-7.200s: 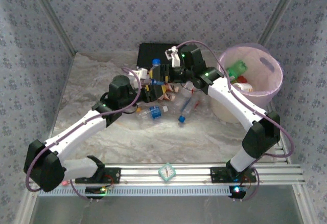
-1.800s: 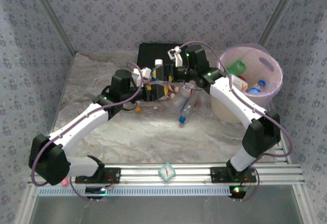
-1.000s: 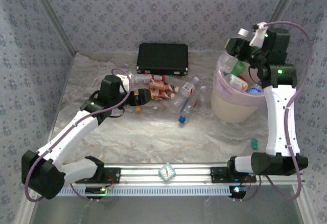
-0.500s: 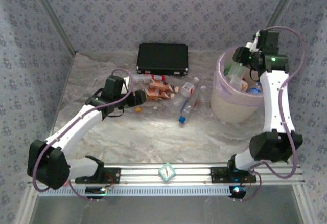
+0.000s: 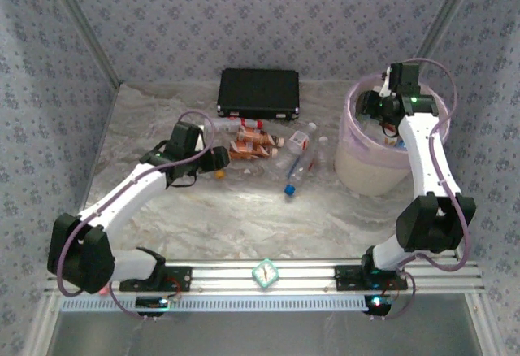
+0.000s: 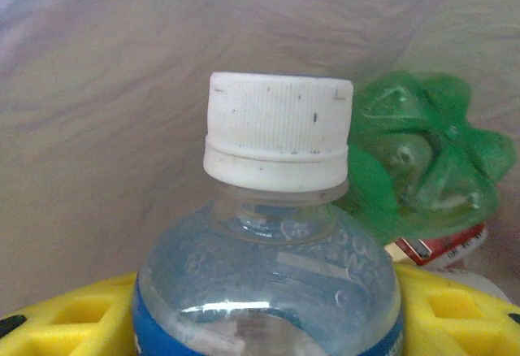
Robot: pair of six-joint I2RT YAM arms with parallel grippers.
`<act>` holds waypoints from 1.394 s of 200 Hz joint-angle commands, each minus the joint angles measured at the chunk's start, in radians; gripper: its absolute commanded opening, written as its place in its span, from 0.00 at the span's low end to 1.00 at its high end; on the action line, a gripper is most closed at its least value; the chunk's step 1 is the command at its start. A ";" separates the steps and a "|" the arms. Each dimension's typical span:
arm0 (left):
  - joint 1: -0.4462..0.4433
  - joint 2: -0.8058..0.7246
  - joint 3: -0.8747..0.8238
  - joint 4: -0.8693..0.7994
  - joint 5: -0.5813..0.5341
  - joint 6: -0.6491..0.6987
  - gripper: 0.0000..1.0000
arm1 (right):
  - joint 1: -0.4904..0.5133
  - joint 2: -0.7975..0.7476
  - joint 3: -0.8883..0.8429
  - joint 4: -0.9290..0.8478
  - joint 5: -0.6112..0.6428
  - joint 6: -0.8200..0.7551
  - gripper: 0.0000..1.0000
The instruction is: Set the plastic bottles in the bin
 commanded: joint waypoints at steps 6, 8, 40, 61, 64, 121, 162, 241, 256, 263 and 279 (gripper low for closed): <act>0.004 0.033 0.029 -0.020 -0.018 0.019 0.83 | -0.029 0.071 -0.111 -0.085 0.045 -0.013 0.10; 0.004 0.034 0.030 -0.020 -0.018 0.019 0.84 | -0.030 0.069 -0.114 -0.085 0.044 -0.013 0.12; 0.004 0.058 0.042 -0.021 -0.022 0.023 0.88 | -0.047 0.024 -0.085 -0.106 0.020 -0.019 0.40; 0.004 0.073 0.053 -0.025 -0.029 0.028 0.90 | -0.053 -0.019 -0.026 -0.161 0.031 -0.019 0.52; 0.004 0.073 0.054 -0.025 -0.028 0.029 0.90 | -0.055 -0.027 -0.017 -0.170 0.035 -0.019 0.53; 0.004 0.090 0.064 -0.035 -0.045 0.049 0.92 | -0.109 -0.156 0.085 -0.296 0.108 -0.038 0.63; 0.004 0.100 0.064 -0.027 -0.043 0.055 0.93 | -0.139 -0.171 0.107 -0.307 0.094 -0.037 0.78; 0.007 0.142 0.066 -0.013 -0.089 0.055 0.94 | -0.099 -0.181 0.227 -0.355 0.030 -0.051 0.83; 0.007 0.176 0.078 -0.012 -0.099 0.033 0.94 | -0.093 -0.205 0.234 -0.342 -0.114 -0.038 0.83; 0.007 0.191 0.082 -0.005 -0.098 0.015 0.94 | -0.084 -0.223 0.231 -0.324 -0.190 -0.028 0.84; 0.005 0.222 0.084 0.022 -0.094 -0.032 0.96 | -0.075 -0.256 0.218 -0.289 -0.315 -0.007 0.84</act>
